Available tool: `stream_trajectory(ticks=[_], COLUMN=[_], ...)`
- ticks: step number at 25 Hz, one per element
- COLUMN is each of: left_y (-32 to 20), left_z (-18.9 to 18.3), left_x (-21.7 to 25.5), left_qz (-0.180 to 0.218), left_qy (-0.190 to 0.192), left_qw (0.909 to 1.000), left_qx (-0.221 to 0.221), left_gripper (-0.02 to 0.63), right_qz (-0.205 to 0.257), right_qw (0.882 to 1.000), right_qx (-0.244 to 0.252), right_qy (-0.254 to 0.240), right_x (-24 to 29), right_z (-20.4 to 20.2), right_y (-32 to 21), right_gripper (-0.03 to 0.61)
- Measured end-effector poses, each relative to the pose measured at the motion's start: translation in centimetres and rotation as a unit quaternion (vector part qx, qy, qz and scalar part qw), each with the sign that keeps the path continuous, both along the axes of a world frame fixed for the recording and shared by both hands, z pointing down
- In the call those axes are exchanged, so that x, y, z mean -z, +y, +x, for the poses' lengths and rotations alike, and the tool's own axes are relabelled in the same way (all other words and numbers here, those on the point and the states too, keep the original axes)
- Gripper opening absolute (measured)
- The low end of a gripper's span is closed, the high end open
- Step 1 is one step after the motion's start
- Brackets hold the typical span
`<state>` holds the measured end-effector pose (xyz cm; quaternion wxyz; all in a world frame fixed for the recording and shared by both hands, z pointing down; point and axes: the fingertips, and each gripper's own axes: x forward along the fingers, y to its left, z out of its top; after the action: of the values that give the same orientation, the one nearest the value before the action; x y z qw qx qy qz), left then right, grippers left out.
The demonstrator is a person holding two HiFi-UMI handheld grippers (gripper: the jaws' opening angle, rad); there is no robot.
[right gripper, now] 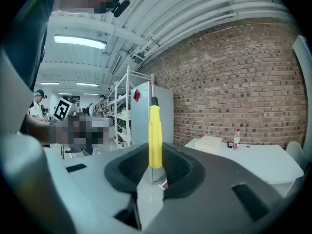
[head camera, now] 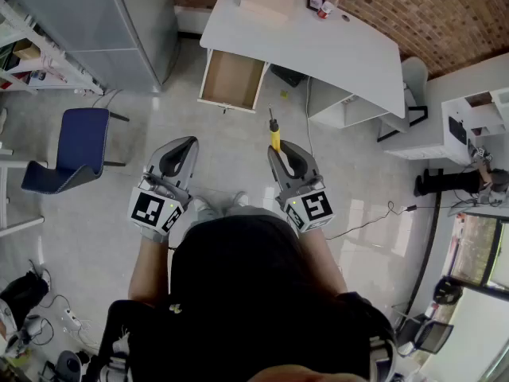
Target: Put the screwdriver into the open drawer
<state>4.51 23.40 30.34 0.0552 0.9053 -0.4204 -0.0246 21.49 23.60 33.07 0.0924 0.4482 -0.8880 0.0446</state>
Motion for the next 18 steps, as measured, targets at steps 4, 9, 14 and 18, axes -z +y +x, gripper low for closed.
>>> stream_trajectory(ticks=[4, 9, 14, 18], left_y=[0.4, 0.9, 0.5, 0.4], left_z=[1.3, 4.7, 7.7, 10.3], left_x=[-0.1, -0.4, -0.4, -0.6], left_qz=[-0.004, -0.009, -0.019, -0.022], left_qy=[-0.017, -0.043, -0.044, -0.055], left_qw=[0.9998, 0.9989, 0.9988, 0.9982], left_qx=[-0.002, -0.016, -0.013, -0.014], left_gripper=[0.003, 0.003, 0.003, 0.003], right_qz=[0.002, 0.004, -0.003, -0.004], right_qw=[1.0, 1.0, 0.999, 0.999], right_qx=[0.001, -0.001, -0.008, -0.012], right_qy=[-0.005, -0.014, -0.039, -0.037], right_x=[0.1, 0.2, 0.2, -0.6], right_z=[1.0, 3.6, 6.7, 9.5], right_y=[0.6, 0.7, 0.5, 0.6], right_gripper=[0.091, 0.091, 0.091, 0.091])
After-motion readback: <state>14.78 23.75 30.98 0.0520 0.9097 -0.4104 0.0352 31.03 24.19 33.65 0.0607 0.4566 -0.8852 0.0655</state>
